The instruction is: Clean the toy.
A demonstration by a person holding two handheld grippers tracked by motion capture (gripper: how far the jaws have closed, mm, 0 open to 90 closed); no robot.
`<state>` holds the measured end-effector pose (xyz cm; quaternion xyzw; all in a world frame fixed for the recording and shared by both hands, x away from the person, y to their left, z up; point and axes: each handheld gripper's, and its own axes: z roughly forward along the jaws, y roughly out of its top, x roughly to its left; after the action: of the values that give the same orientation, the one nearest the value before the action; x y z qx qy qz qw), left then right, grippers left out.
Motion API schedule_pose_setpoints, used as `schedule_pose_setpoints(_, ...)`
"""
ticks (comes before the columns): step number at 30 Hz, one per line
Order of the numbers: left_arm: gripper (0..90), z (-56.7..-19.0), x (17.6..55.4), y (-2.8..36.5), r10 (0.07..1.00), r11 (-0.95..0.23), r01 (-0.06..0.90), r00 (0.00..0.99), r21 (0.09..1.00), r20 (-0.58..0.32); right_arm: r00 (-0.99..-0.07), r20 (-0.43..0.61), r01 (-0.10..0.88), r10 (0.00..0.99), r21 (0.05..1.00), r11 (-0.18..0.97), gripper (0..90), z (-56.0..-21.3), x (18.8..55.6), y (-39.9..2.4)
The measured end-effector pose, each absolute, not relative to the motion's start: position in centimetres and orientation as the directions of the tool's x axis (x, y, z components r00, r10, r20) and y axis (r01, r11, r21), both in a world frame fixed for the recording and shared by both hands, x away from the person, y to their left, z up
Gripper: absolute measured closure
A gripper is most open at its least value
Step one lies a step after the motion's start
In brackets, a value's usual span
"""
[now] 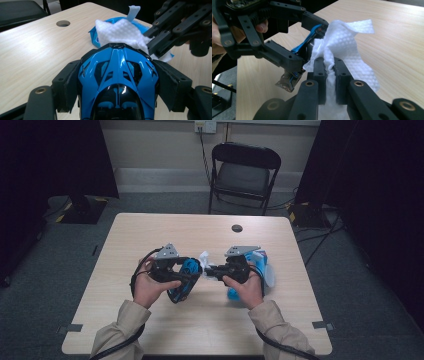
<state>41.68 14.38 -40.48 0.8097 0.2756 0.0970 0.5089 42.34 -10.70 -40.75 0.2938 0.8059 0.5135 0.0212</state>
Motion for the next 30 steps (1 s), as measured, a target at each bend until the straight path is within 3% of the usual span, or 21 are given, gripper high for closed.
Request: schedule_pose_setpoints(30,26.2,-40.6,42.3,13.3,0.534,-0.327,0.356,0.834,0.876,-0.139,-0.839,0.293,0.480,0.458,0.795,0.370,82.9,-45.1,41.3,-8.6)
